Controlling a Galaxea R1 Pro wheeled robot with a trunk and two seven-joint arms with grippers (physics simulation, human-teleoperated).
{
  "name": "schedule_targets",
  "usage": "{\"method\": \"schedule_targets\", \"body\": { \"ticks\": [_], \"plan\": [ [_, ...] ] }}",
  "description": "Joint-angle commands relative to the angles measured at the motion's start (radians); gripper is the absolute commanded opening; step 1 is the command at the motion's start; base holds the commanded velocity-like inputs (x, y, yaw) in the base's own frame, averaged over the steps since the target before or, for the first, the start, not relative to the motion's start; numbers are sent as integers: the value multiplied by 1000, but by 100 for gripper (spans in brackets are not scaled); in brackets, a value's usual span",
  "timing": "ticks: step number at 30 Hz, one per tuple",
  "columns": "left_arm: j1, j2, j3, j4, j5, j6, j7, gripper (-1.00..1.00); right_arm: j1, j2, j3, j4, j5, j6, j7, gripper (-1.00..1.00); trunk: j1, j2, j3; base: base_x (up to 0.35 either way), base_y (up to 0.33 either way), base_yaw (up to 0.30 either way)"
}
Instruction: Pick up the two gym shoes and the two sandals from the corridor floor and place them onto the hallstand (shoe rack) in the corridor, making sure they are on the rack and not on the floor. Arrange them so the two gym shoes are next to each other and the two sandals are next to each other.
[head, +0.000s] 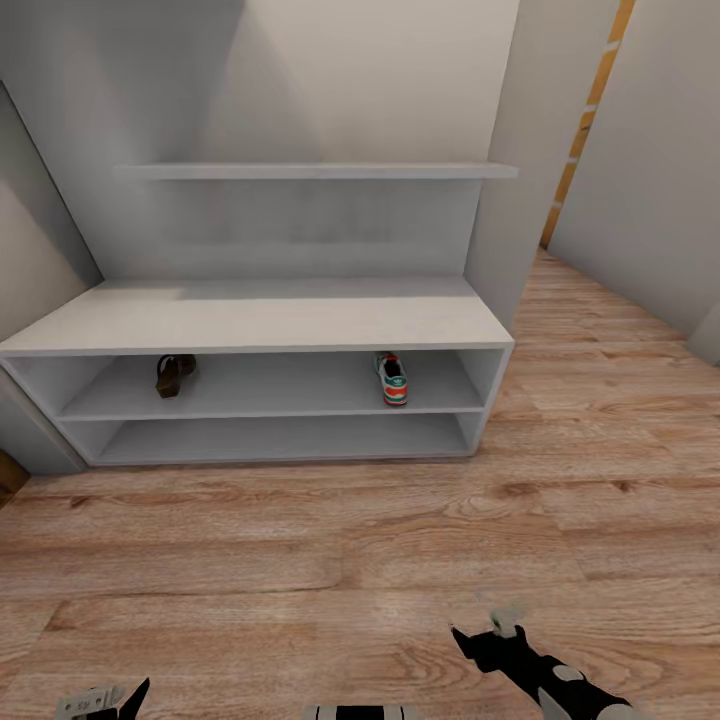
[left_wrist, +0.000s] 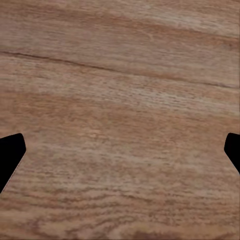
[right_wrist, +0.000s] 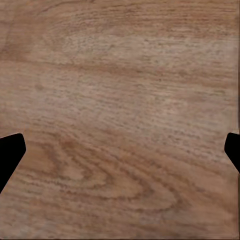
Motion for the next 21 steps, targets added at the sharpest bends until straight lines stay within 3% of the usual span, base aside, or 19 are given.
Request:
{"method": "schedule_targets", "body": {
  "ticks": [1, 5, 7, 21],
  "plan": [
    [-1, -1, 2, 1, 9, 1, -7, 100, 12, -10, 4, 5, -4, -10, 11, 100, 0, 0, -1, 0, 0, 0],
    [-1, -3, 1, 1, 9, 1, -4, 100, 31, -30, 3, 9, -4, -19, 18, 100, 0, 0, -1, 0, 0, 0],
    [-1, -7, 1, 1, 9, 1, -2, 100, 55, -52, 2, 10, -6, -29, 22, 100, 0, 0, -1, 0, 0, 0],
    [-1, -10, 1, 1, 9, 1, -3, 100, 67, -57, 1, 10, -6, -61, 22, 100, 0, 0, -1, 0, 0, 0]
  ]
}}
